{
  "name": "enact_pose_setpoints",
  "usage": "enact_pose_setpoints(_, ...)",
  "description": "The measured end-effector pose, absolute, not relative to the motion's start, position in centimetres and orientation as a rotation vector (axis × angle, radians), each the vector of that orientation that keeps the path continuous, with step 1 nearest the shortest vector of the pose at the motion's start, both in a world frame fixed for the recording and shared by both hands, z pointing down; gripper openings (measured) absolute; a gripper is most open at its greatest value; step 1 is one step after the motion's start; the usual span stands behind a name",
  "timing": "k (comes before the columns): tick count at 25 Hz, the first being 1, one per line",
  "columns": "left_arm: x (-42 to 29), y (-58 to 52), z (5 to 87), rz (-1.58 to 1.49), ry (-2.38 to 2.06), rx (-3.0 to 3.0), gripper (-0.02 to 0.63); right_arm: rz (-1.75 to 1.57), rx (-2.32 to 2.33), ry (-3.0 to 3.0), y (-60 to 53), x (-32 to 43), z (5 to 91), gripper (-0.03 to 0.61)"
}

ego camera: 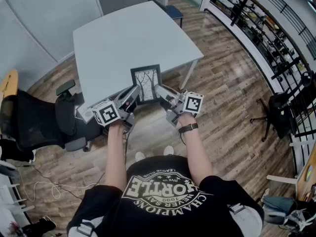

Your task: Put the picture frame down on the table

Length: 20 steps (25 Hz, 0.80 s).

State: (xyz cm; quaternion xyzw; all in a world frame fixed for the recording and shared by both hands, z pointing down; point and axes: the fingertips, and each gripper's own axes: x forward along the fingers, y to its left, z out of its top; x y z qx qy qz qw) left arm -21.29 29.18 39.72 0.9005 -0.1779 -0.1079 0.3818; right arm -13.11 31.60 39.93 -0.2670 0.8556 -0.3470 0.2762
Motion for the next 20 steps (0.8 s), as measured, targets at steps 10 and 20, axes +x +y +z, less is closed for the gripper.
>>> enact_pose_setpoints(10, -20.7, 28.7, 41.2, -0.289, -0.402, 2.262, 0.080, -0.959, -0.764, 2.283, 30.9, -12.7, 40.9, 0.066)
enact_pose_setpoints(20, -5.9, 31.4, 42.7, -0.222, -0.323, 2.286, 0.078, -0.985, -0.841, 2.205, 34.3, 1.7, 43.9, 0.071)
